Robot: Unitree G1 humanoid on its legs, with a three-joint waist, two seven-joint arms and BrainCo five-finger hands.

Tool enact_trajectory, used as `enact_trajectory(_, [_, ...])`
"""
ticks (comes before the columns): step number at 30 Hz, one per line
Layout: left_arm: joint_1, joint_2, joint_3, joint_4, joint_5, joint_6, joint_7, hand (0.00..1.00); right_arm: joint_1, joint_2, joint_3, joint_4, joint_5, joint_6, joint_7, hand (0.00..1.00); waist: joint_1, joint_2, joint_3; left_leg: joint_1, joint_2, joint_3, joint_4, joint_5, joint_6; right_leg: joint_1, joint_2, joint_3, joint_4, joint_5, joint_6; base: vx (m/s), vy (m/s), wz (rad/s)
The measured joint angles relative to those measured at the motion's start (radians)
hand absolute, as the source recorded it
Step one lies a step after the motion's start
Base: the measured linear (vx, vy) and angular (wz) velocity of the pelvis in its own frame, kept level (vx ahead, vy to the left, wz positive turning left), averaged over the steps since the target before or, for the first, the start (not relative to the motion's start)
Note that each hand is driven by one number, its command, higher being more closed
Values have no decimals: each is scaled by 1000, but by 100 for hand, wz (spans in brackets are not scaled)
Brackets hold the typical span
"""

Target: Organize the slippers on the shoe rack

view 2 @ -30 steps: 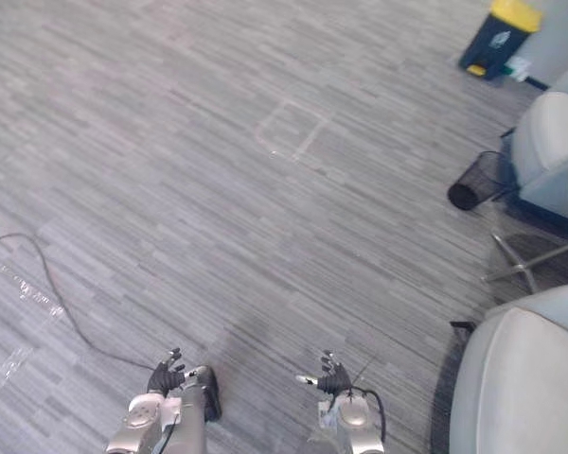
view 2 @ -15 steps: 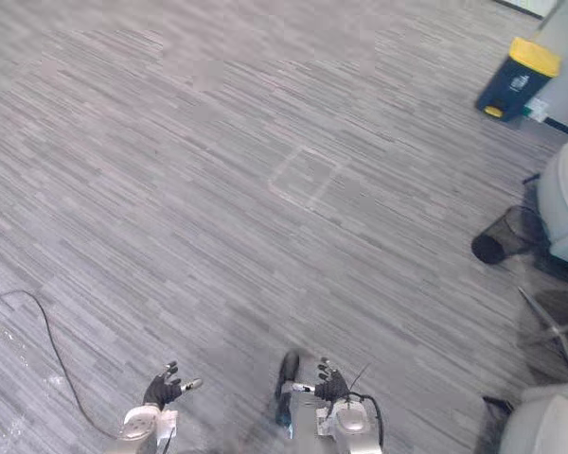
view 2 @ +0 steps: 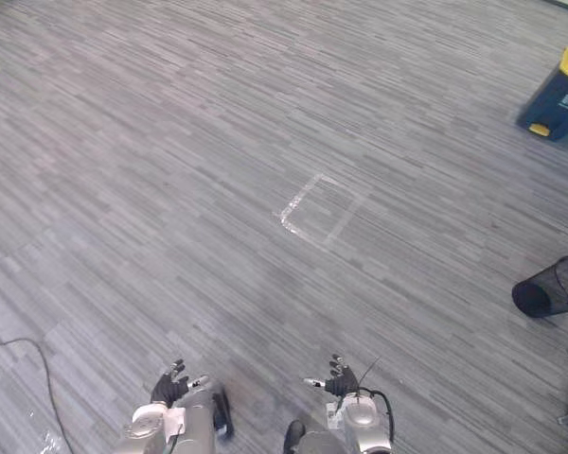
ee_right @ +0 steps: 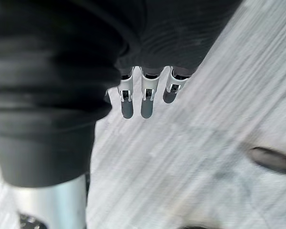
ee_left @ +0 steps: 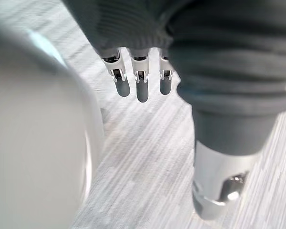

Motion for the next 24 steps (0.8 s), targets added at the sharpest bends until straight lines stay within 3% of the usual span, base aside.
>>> enact_trajectory(2, [-8, 0, -1, 2, -2, 1, -1, 0, 9, 11, 0, 0, 0, -3, 5, 0, -9, -2, 0, -8, 8, 21, 116, -97, 45, -60, -32, 11, 184, -7, 22, 476, 235, -18])
enact_trajectory(3, [-7, -4, -3, 11, -1, 1, -2, 0, 22, 11, -2, 0, 0, -3, 5, 0, -10, -8, -4, 18, -1, 33, 132, -139, 56, -98, -61, 21, 314, -9, 33, 425, 247, -24])
enact_trajectory(4, [-6, 1, -12, 19, 2, 3, -2, 0, 32, 12, -2, 0, -1, -3, 5, 0, -13, -20, -10, 66, -22, 54, 126, -180, 69, -172, -115, 24, 518, 23, 67, 431, 229, -19])
enact_trajectory(5, [-2, 2, -21, 22, 3, 7, -3, 0, 41, 13, -2, 0, -1, -1, 7, 0, -14, -22, -11, 114, -34, 71, 113, -206, 77, -228, -158, 21, 671, 86, 68, 536, 256, -22])
enact_trajectory(6, [8, 4, -24, 22, 3, 9, -3, 0, 49, 17, -1, 1, 0, 2, 13, 0, -17, -19, -10, 175, -42, 85, 94, -225, 85, -282, -189, 16, 818, 102, 63, 578, 226, -26])
enact_trajectory(8, [14, 11, -31, 22, 4, 14, -1, 0, 57, 27, -1, 0, -1, 2, 20, 0, -27, -5, -3, 281, -44, 101, 24, -236, 87, -347, -200, -34, 934, 51, 34, 498, 150, -27])
enact_trajectory(10, [22, 16, -43, 22, 4, 16, -2, 0, 39, 25, -1, -6, -1, 2, 20, 0, -30, 17, 0, 395, -25, 134, -70, -231, 81, -431, -153, -129, 844, -37, 1, 472, 80, -27])
enact_trajectory(11, [16, 16, -42, 22, 4, 16, -2, 0, 41, 26, -1, -6, -1, 2, 20, 0, -34, 17, 1, 414, -24, 140, -82, -231, 81, -457, -146, -158, 794, -49, -10, 438, 22, -13])
enact_trajectory(13, [1, 12, -43, 22, 8, 16, -4, 0, 22, 22, -1, -14, -1, 1, 19, 0, -50, 23, 4, 464, -16, 153, -117, -231, 81, -515, -99, -211, 519, -16, -31, 490, -58, 2])
enact_trajectory(14, [-5, 12, -43, 22, 19, 16, -5, 0, 15, 21, -1, -14, -1, 1, 19, 0, -61, 28, 7, 491, -9, 164, -135, -232, 79, -518, -70, -224, 350, 37, -36, 468, -110, 20])
enact_trajectory(15, [-5, 13, -44, 22, 32, 16, -5, 0, 18, 21, 1, -14, -1, 1, 19, 0, -71, 20, 4, 532, -19, 183, -163, -237, 61, -510, -51, -249, 132, 141, -26, 484, -146, 16])
enact_trajectory(16, [-1, 17, -46, 20, 42, 15, -5, 0, 32, 20, 6, -10, -1, 2, 18, 0, -72, -1, 3, 570, -42, 193, -174, -251, 20, -506, -51, -248, 37, 205, -27, 509, -174, 4])
enact_trajectory(17, [7, 24, -53, 35, 45, 16, -5, 0, 45, 12, 14, -11, -2, 2, 18, 0, -72, -21, -13, 634, -55, 185, -184, -286, -36, -505, -60, -218, 35, 351, -118, 541, -175, -12])
enact_trajectory(18, [6, 16, -52, 48, 49, 17, -6, 0, 41, 3, 14, -10, -2, 3, 18, 0, -73, -7, -11, 657, -47, 186, -191, -288, -41, -509, -59, -213, 71, 392, -139, 556, -142, -31])
enact_trajectory(19, [3, -8, -58, 65, 61, 16, -7, 0, 29, -17, 9, -14, -2, 3, 17, 0, -75, 52, -29, 654, 1, 186, -160, -282, -50, -546, -24, -203, 173, 307, -138, 572, -142, -34])
enact_trajectory(20, [-5, -16, -75, 66, 66, 16, -8, 0, 30, -25, -3, -18, -1, 3, 18, 0, -78, 74, -30, 629, 32, 175, -80, -282, -52, -552, -6, -205, 204, 265, -137, 641, -199, -48])
enact_trajectory(21, [-13, -22, -88, 70, 81, 15, -9, 0, 30, -36, -4, -23, -1, 2, 20, 0, -78, 96, -35, 568, 79, 147, 81, -267, -78, -545, 21, -206, 222, 219, -137, 628, -237, -39])
enact_trajectory(22, [-23, -27, -91, 81, 81, 16, -13, 0, 32, -37, -3, -23, 0, 5, 19, 0, -80, 105, -35, 507, 116, 109, 245, -217, -126, -523, 42, -202, 224, 192, -142, 495, -189, -40])
enact_trajectory(23, [-29, -30, -92, 84, 81, 17, -15, 0, 34, -34, -2, -22, 0, 6, 19, 0, -81, 110, -32, 455, 147, 77, 378, -155, -153, -491, 62, -194, 209, 178, -146, 493, -136, -32])
enact_trajectory(24, [-34, -33, -94, 84, 81, 16, -16, 0, 40, -34, -1, -22, 0, 8, 19, 0, -80, 112, -28, 401, 178, 66, 524, -155, -170, -450, 88, -181, 186, 165, -145, 380, -80, -34])
